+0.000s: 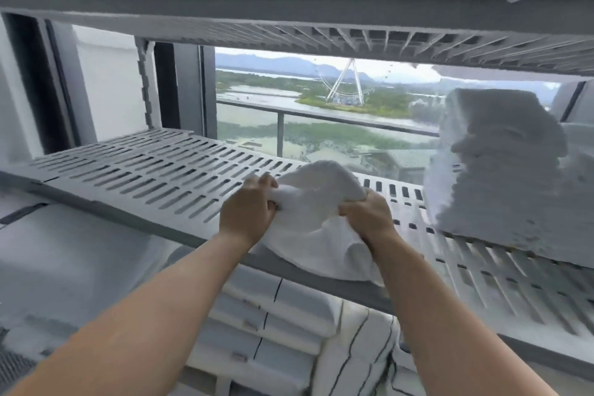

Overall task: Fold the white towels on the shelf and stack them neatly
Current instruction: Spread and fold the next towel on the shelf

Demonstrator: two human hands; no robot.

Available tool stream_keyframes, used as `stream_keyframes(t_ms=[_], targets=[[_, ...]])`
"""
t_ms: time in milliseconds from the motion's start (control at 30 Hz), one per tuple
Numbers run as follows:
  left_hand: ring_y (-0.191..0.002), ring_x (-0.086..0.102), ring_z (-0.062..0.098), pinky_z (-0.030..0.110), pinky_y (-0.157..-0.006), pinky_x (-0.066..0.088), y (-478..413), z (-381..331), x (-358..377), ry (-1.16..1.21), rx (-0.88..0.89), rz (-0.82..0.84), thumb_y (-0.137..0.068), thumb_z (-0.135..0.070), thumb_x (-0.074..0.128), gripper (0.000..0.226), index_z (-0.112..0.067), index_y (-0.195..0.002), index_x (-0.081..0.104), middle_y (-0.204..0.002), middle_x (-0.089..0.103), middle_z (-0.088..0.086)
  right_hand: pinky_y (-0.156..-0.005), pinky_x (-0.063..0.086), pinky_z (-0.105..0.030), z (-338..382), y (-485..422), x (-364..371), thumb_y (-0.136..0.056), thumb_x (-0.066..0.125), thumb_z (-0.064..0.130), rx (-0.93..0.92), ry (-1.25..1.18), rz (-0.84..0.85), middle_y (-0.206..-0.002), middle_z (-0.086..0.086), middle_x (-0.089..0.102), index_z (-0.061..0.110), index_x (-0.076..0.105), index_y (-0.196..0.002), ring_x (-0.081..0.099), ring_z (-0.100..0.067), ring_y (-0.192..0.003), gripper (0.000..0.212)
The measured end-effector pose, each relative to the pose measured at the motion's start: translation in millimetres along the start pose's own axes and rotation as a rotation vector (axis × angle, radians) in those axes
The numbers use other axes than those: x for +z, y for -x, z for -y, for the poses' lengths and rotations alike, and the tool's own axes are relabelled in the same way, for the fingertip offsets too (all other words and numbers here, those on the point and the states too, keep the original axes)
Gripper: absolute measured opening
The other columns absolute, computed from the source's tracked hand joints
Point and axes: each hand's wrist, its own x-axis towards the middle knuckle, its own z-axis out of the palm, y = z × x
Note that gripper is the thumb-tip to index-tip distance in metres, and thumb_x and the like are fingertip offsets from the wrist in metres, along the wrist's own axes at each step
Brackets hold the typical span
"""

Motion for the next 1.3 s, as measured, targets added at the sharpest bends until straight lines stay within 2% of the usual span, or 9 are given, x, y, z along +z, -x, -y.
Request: stream_keyframes(t_ms=[133, 267, 433, 600, 700, 800, 967, 1133, 1300], targets=[[-0.085, 0.062, 0.028, 0.038, -0.068, 0.053, -26.7, 68.6, -9.5, 0.006, -0.025, 0.016, -0.089, -0.017, 0.062, 0.028, -0.023, -0.115, 0.055, -0.116, 0.056, 0.006, -0.073, 0.06, -0.046, 11.7, -18.8, 67.4, -0.054, 0.061, 0.013, 0.01, -0.002, 0.054, -0.082, -0.005, 0.071, 0.018, 0.068, -0.087, 0.07, -0.026, -0.079, 0.034], [-0.09, 0.061, 0.03, 0.042, -0.075, 0.054, -52.5, 108.9, -6.9, 0.035, -0.05, 0.065, -0.087, -0.013, 0.062, 0.032, -0.022, -0.116, 0.054, -0.12, 0.054, 0.008, -0.077, 0.06, -0.048, 11.9, -33.1, 105.1, -0.072, 0.071, 0.024, 0.014, -0.083, 0.059, -0.087, -0.003, 0.074, 0.022, 0.069, -0.095, 0.072, -0.026, -0.083, 0.023], [-0.1, 0.06, 0.03, 0.045, -0.081, 0.054, -74.7, 134.2, 14.8, 0.061, -0.035, 0.134, -0.086, -0.009, 0.06, 0.039, -0.022, -0.121, 0.054, -0.124, 0.052, 0.009, -0.082, 0.059, -0.054, 9.1, -51.1, 118.0, -0.075, 0.069, 0.042, 0.047, -0.191, -0.014, -0.084, 0.0, 0.076, 0.027, 0.074, -0.093, 0.073, -0.029, -0.084, 0.024], [-0.105, 0.059, 0.029, 0.045, -0.084, 0.055, -94.9, 150.8, 30.5, 0.046, -0.003, 0.167, -0.088, -0.004, 0.052, 0.042, -0.024, -0.124, 0.059, -0.127, 0.053, 0.007, -0.071, 0.057, -0.044, 2.2, -70.8, 119.8, -0.075, 0.064, 0.048, 0.02, -0.139, -0.179, -0.073, 0.007, 0.073, 0.029, 0.072, -0.084, 0.071, -0.025, -0.078, 0.023], [-0.094, 0.063, 0.026, 0.041, -0.073, 0.056, -106.4, 156.0, 33.8, -0.022, 0.001, 0.145, -0.087, -0.007, 0.052, 0.037, -0.028, -0.117, 0.06, -0.117, 0.06, 0.005, -0.063, 0.051, -0.038, 4.6, -91.3, 117.4, -0.072, 0.064, 0.049, -0.006, -0.075, -0.226, -0.064, 0.007, 0.07, 0.019, 0.071, -0.076, 0.067, -0.023, -0.069, 0.031], [-0.086, 0.062, 0.026, 0.034, -0.064, 0.048, -119.4, 157.7, 37.8, -0.079, -0.007, 0.115, -0.084, -0.005, 0.051, 0.036, -0.03, -0.11, 0.059, -0.108, 0.061, 0.004, -0.057, 0.045, -0.032, 7.8, -114.8, 113.6, -0.071, 0.068, 0.049, -0.033, -0.035, -0.225, -0.056, 0.009, 0.067, 0.015, 0.07, -0.07, 0.063, -0.019, -0.062, 0.034], [-0.091, 0.061, 0.027, 0.032, -0.064, 0.04, -142.5, 161.1, 47.9, -0.107, -0.039, 0.118, -0.084, -0.003, 0.048, 0.037, -0.03, -0.108, 0.057, -0.112, 0.06, 0.002, -0.069, 0.052, -0.037, 1.4, -150.1, 111.9, -0.079, 0.067, 0.044, -0.068, 0.021, -0.151, -0.074, -0.001, 0.073, 0.013, 0.073, -0.082, 0.068, -0.023, -0.074, 0.031], [-0.089, 0.059, 0.026, 0.032, -0.061, 0.041, -157.1, 164.2, 62.2, -0.158, -0.053, 0.103, -0.083, -0.003, 0.048, 0.038, -0.031, -0.109, 0.055, -0.11, 0.056, 0.002, -0.073, 0.051, -0.036, -11.8, -172.5, 117.9, -0.082, 0.063, 0.04, -0.074, 0.076, -0.071, -0.077, -0.001, 0.074, 0.015, 0.073, -0.082, 0.068, -0.022, -0.079, 0.028], [-0.089, 0.056, 0.027, 0.036, -0.058, 0.041, -164.6, 160.2, 69.1, -0.2, -0.143, 0.004, -0.086, -0.01, 0.058, 0.02, -0.024, -0.099, 0.05, -0.109, 0.049, 0.006, -0.077, 0.052, -0.04, -12.3, -171.4, 122.2, -0.084, 0.061, 0.039, -0.096, 0.108, -0.053, -0.078, -0.004, 0.073, 0.013, 0.072, -0.082, 0.067, -0.024, -0.08, 0.029]])
